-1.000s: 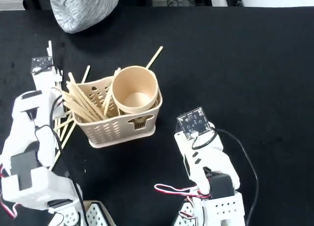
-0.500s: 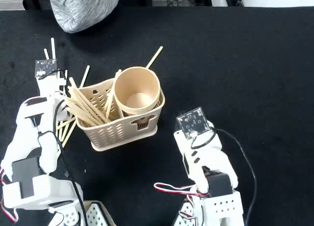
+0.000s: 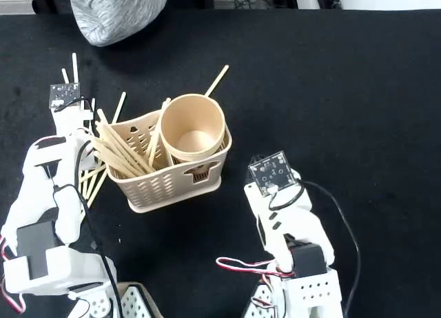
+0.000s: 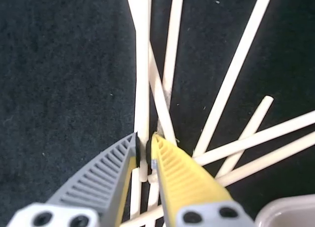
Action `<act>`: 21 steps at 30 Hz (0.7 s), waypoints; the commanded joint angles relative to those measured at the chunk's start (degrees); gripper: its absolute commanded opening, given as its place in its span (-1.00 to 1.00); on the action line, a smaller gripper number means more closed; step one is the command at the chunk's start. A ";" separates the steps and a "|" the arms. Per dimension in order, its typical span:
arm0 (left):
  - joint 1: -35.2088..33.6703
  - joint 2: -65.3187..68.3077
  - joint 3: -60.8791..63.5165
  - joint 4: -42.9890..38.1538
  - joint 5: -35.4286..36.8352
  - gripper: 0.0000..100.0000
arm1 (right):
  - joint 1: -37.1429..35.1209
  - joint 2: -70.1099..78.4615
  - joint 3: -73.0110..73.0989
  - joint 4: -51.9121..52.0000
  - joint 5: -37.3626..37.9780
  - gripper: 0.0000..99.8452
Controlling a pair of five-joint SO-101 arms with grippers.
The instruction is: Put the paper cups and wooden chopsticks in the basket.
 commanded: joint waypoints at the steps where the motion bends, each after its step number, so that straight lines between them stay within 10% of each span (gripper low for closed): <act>1: 1.36 -3.96 1.01 -0.88 0.26 -0.94 | 0.62 -5.14 -0.57 -0.70 -0.09 -0.98; 21: 2.33 -22.68 21.32 -18.02 0.26 -0.94 | 0.53 -5.23 -2.15 1.85 -0.09 -0.98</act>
